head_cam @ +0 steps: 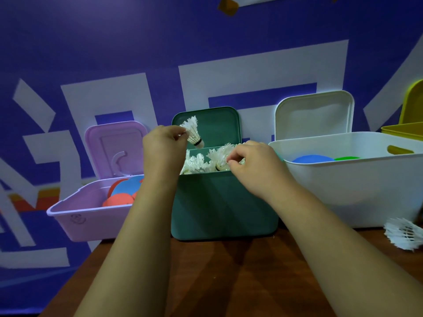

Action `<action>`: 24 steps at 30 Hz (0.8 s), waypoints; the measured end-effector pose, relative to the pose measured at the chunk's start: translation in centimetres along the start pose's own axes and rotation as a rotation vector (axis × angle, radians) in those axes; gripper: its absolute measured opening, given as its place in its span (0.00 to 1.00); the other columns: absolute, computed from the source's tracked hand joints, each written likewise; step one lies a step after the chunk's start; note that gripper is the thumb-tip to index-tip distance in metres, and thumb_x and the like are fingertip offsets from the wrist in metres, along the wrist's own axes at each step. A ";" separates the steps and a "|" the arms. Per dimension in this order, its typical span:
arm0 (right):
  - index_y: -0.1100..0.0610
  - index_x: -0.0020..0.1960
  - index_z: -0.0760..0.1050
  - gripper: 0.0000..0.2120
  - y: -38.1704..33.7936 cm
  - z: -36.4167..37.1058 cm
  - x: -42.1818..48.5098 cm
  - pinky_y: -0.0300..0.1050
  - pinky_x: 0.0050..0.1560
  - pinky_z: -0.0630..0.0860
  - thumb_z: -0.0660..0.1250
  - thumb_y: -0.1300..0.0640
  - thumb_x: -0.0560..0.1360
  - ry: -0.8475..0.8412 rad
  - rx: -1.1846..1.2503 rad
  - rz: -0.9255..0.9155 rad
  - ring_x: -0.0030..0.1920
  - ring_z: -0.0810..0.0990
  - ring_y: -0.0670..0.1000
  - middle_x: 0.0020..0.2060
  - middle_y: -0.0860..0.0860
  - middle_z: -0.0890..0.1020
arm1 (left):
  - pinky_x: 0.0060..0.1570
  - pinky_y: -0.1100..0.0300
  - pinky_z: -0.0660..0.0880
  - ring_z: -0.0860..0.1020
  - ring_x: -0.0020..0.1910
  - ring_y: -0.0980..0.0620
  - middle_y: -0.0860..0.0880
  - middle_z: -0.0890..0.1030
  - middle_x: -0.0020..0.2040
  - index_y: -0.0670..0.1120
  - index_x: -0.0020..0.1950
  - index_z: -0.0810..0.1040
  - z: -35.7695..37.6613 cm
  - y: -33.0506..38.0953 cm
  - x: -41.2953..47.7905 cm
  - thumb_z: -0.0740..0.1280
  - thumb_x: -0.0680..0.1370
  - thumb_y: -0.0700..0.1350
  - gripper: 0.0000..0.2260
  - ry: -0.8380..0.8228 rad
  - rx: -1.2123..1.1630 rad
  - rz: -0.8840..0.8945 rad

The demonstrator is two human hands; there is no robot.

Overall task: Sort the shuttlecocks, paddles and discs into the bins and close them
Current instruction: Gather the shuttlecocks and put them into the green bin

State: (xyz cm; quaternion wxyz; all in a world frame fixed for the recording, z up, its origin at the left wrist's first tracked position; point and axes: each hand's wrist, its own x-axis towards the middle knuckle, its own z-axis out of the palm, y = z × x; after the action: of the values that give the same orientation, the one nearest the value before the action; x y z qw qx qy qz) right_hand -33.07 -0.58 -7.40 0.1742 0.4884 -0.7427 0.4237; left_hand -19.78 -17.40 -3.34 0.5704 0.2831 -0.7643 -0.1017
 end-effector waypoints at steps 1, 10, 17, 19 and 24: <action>0.47 0.47 0.84 0.07 0.1 0.0 0.0 0.50 0.51 0.78 0.68 0.54 0.78 0.004 0.005 0.003 0.52 0.77 0.51 0.46 0.45 0.81 | 0.51 0.57 0.78 0.83 0.46 0.48 0.48 0.87 0.49 0.49 0.57 0.88 0.5 0.2 0.7 0.72 0.80 0.47 0.08 -0.031 -0.002 -0.015; 0.47 0.49 0.84 0.07 0.0 -0.5 -0.1 0.46 0.49 0.74 0.66 0.54 0.79 -0.003 -0.023 0.003 0.52 0.77 0.50 0.48 0.45 0.81 | 0.47 0.55 0.71 0.75 0.49 0.43 0.45 0.80 0.52 0.44 0.57 0.81 2.6 0.5 2.1 0.60 0.79 0.36 0.12 -0.321 0.248 -0.099; 0.48 0.52 0.84 0.06 0.4 -0.7 0.1 0.54 0.56 0.79 0.67 0.51 0.80 0.082 0.039 0.013 0.53 0.79 0.54 0.49 0.47 0.81 | 0.51 0.57 0.77 0.81 0.53 0.50 0.52 0.86 0.51 0.50 0.56 0.85 -0.6 2.3 -1.9 0.61 0.79 0.40 0.15 -0.260 0.038 -0.093; 0.50 0.52 0.84 0.08 0.5 -1.8 -0.1 0.53 0.56 0.78 0.66 0.54 0.81 0.135 0.052 0.044 0.52 0.78 0.54 0.50 0.48 0.80 | 0.49 0.57 0.78 0.82 0.51 0.52 0.54 0.86 0.48 0.51 0.54 0.85 -1.7 3.4 -3.2 0.61 0.79 0.40 0.14 -0.261 -0.026 -0.099; 0.52 0.52 0.84 0.09 0.9 -6.2 -3.3 0.45 0.52 0.77 0.65 0.58 0.81 0.282 0.081 0.101 0.50 0.78 0.50 0.49 0.48 0.80 | 0.40 0.60 0.75 0.80 0.40 0.60 0.56 0.87 0.44 0.52 0.52 0.85 -1.9 8.3 -7.1 0.63 0.78 0.41 0.12 -0.312 -0.191 -0.031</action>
State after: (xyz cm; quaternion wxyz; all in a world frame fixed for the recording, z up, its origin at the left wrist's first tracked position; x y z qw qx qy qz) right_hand -33.29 6.43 -6.46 0.2354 0.3929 -0.7166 0.5260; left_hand -19.28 -6.39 -4.52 0.4676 0.2203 -0.8259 -0.2251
